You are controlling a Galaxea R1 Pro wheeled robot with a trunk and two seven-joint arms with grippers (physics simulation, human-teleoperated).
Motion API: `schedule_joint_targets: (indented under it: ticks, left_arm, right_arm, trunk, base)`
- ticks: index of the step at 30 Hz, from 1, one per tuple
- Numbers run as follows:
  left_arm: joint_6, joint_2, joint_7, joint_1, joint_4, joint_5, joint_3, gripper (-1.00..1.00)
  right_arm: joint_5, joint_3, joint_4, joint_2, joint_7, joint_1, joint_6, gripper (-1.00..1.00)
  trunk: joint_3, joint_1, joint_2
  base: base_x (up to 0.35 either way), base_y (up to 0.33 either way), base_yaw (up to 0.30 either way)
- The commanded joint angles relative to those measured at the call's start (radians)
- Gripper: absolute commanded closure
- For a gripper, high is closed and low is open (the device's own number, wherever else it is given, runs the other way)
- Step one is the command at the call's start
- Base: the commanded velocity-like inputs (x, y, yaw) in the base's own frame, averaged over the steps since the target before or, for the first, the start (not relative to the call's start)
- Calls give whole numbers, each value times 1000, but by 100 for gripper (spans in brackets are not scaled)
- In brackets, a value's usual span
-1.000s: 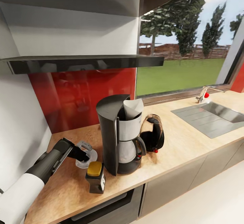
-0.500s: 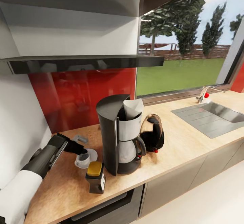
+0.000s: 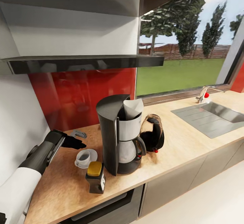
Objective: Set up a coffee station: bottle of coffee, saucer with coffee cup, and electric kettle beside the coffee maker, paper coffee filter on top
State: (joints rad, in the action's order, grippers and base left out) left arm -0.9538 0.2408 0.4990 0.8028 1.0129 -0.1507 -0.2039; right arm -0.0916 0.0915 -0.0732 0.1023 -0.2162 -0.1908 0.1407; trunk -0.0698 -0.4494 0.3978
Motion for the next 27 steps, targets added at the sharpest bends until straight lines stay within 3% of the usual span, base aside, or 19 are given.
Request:
schedule_joint_targets:
  ticks: [1, 13, 19, 27]
  left_arm:
    - [-2, 1, 9, 1, 1, -10, -2, -100]
    - [-1, 3, 9, 10, 2, -10, 0, -100]
    - [0, 5, 9, 12, 23, -10, 3, -100]
    - [0, 3, 9, 10, 39, -10, 53, -100]
  right_arm:
    - [-10, 8, 1, 0, -3, -1, 3, -100]
    - [-10, 8, 1, 0, -3, -1, 4, -100]
    - [-10, 7, 1, 1, -3, -1, 5, -100]
    - [-10, 7, 1, 2, -3, -1, 5, -100]
  trunk:
    - [-2, -1, 2]
    - [-2, -1, 2]
    - [-2, -1, 2]
    - [-2, -1, 2]
  base:
    - [0, 0, 0]
    - [-22, 0, 0]
    - [-287, 0, 0]
    - [-320, 0, 0]
